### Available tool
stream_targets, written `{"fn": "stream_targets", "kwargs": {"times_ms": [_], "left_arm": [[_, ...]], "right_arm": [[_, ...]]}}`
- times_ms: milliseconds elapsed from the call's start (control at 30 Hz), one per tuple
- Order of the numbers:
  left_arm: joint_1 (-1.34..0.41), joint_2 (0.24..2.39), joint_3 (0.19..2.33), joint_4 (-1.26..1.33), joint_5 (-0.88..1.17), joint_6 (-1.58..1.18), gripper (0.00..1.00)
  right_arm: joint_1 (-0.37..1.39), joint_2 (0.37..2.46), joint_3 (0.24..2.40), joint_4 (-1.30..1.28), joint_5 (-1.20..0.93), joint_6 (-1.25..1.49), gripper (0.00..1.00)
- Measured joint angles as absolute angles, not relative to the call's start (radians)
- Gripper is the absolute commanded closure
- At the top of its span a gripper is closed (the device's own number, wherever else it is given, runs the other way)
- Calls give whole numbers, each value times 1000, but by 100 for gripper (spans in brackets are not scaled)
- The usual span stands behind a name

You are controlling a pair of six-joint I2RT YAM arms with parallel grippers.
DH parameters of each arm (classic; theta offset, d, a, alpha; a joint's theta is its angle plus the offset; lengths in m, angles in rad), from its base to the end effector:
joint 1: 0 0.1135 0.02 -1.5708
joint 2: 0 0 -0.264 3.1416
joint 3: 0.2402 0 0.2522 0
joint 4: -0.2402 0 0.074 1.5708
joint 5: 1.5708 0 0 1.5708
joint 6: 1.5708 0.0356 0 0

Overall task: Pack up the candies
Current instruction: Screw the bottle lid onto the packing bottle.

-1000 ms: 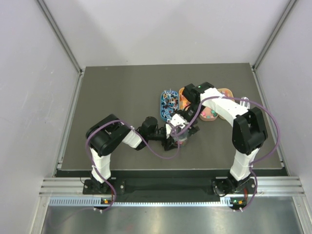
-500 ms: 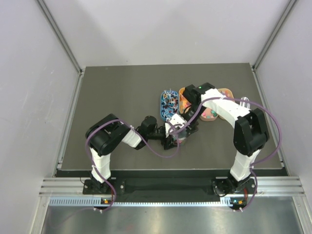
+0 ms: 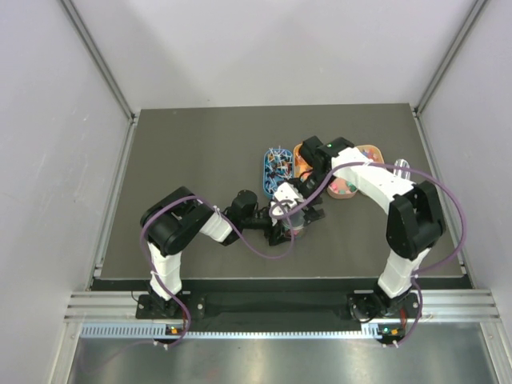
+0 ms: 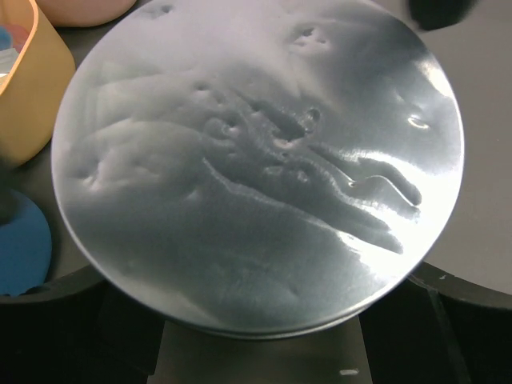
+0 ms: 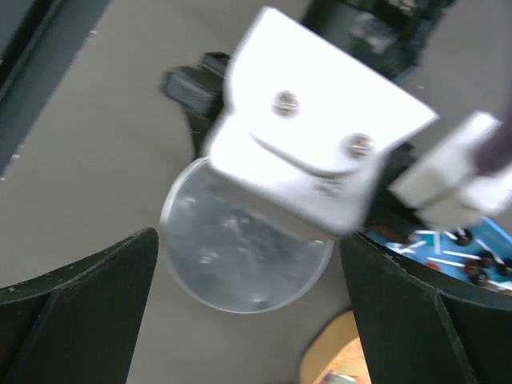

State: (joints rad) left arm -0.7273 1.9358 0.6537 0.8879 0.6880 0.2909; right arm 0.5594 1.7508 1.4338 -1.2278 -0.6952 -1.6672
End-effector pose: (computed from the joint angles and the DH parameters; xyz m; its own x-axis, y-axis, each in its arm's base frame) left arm 0.2354 -0.2398 0.1034 -0.0019 0.2983 -0.9545 0.9939 0.1061 0.0312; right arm 0.2603 0.1899 0.2526 0.5012 -0.5880 -0.6348 -0.8028 -0.5898 -0.0875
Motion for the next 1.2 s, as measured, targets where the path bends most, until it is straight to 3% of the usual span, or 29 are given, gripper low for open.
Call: {"fn": "stream_targets", "kwargs": {"times_ms": [433, 700, 1000, 1200], "left_arm": [[-727, 1936, 654, 888, 688, 291, 97], [-727, 1936, 654, 888, 688, 291, 97], [-727, 1936, 654, 888, 688, 291, 97], [-727, 1936, 654, 888, 688, 291, 97]], "right_arm": [[553, 1824, 1496, -1264, -695, -1697, 7], [553, 1825, 1496, -1266, -690, -1700, 22], [561, 1824, 1493, -1250, -682, -1665, 22], [567, 1817, 1484, -1231, -670, -1629, 30]]}}
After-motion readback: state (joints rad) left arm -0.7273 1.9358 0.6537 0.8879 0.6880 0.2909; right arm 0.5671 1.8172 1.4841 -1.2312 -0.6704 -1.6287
